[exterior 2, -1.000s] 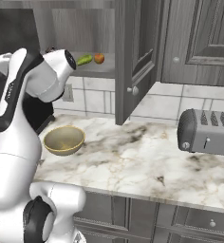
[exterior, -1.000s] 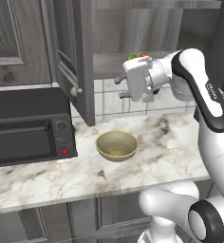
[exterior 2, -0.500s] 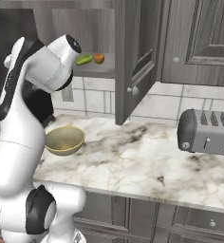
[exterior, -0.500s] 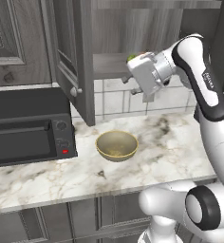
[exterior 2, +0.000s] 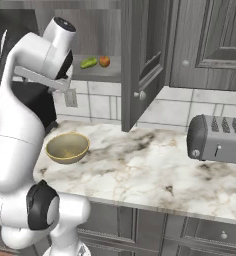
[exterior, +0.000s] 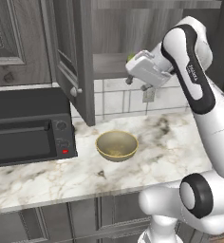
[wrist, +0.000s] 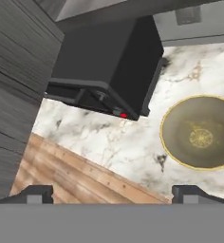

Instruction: Open the cabinet. Pick the apple and mango from the cabinet and place them into the bowl. Then close the cabinet.

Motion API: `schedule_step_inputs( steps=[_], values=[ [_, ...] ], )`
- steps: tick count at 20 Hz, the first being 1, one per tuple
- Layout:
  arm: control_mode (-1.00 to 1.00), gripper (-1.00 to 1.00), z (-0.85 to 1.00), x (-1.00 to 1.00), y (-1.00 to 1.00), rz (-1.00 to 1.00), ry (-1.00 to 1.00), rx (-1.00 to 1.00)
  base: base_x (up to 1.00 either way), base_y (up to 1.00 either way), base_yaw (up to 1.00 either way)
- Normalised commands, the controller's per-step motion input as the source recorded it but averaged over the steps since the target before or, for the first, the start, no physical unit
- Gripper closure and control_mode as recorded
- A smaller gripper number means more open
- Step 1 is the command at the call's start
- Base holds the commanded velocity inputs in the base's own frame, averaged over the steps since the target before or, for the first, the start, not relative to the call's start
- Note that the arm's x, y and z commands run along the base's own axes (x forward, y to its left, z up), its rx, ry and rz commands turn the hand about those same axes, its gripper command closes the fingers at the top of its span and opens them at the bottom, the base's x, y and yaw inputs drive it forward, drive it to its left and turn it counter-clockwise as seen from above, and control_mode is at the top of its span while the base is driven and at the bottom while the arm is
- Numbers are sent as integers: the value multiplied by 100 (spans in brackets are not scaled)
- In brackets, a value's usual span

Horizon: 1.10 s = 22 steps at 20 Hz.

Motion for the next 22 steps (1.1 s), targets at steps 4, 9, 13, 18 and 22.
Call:
schedule_step_inputs(
  steps=[4,9,13,18,22],
  values=[
    [-100,-100,-20,0,-17,-10,-19,-28,0,0,0],
    [-100,-100,-3,0,-12,-9,-29,-29,0,0,0],
    [-100,-100,0,0,-20,-14,-24,-27,0,0,0],
    [-100,-100,0,8,-36,-20,-10,-13,0,0,0],
    [-100,-100,0,8,-31,-12,0,0,0,0,0]
  ],
)
